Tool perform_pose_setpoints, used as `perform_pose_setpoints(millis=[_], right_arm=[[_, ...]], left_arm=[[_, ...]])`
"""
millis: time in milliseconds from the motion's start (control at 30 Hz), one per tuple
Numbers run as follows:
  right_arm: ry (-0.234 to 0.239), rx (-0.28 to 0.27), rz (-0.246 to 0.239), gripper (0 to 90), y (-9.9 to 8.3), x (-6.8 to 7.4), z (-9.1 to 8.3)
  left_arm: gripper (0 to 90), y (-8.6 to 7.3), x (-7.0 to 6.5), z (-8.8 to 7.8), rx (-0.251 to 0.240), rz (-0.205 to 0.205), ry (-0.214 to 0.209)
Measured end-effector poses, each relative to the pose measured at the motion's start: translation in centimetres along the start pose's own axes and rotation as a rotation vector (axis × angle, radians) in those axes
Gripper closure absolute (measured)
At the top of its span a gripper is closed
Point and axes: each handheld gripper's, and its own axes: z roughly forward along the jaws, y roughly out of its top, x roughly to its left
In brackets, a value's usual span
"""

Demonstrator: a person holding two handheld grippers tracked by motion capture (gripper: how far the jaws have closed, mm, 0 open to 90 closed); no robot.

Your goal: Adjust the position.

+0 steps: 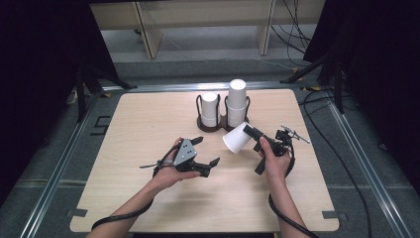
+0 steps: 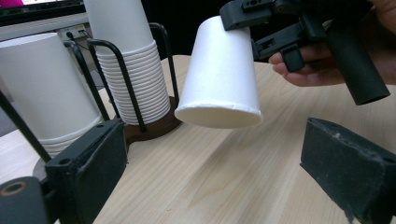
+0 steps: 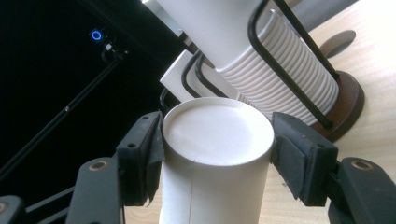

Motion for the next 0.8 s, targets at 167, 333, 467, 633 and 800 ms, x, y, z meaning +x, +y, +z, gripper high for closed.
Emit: perform_pose_setpoints(millis=[167,333,467,633,800], right_arm=[[-0.015,-0.003,0.005,37.1,0.1,-0.5,0.1],[-0.001,-0.001,0.027,37.1,0.1,-0.6,0.1],[0.005,-0.007,0.033,37.0,0.2,-0.6,0.1],[0.001,-0.01,0.032,37.0,0.2,-0.7,0.2],[0.004,-0.007,0.041,37.0,0.1,-0.8,0.4]], left_arm=[[2.3,0.0,-0.1,0.6,-0.007,-0.01,-0.014],[0.0,0.2,-0.1,1.2,-0.017,-0.001,-0.03],[0.0,0.5,0.0,1.7,-0.033,0.007,-0.03],[0.0,0.8,-0.1,2.6,-0.029,0.029,-0.033],[0.0,0.7,-0.2,3.7,-0.024,0.032,-0.048]])
